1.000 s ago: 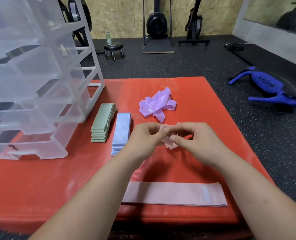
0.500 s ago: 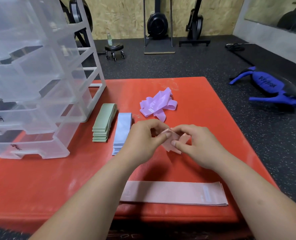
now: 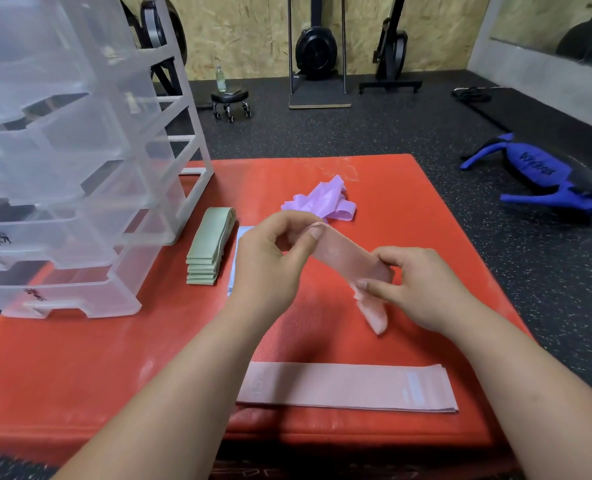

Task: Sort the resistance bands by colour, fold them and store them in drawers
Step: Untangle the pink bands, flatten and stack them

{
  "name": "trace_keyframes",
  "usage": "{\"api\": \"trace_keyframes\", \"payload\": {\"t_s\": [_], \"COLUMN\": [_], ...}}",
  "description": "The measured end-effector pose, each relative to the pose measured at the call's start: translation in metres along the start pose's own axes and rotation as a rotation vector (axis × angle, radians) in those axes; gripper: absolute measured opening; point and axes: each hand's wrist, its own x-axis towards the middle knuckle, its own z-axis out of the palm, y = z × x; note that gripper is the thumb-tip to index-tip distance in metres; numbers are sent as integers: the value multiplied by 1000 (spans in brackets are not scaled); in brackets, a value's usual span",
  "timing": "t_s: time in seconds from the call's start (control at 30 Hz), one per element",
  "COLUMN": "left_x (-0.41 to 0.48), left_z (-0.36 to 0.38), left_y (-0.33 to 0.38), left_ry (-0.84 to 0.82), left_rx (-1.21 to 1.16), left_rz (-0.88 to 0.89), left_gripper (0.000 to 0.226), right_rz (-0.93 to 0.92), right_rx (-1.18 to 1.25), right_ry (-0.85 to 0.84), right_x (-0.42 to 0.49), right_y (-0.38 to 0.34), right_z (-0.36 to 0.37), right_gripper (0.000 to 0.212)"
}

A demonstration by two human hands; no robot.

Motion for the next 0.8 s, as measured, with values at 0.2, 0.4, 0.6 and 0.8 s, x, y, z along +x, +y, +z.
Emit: {"api": "trace_keyframes", "payload": {"t_s": [0.2,0.4,0.6,0.8], "left_x": [11,14,5,-8], "left_z": [-17,-23,-11,7], "left_y": [-6,-12,-29,-45], "left_ry": [213,212,-57,-177], "left_rx": [192,228,174,256], "left_rz": [57,-82,-319,-399], "left_gripper": [8,15,6,7], "right_rz": [70,105,221,219], "right_rx": [-98,361,392,134], "right_ry": [13,-52,38,98], "right_x": [-1,-4,-13,-17], "right_y": [11,26,45,59], "right_z": [-14,-31,-44,-42], "right_gripper": [13,25,14,9]}}
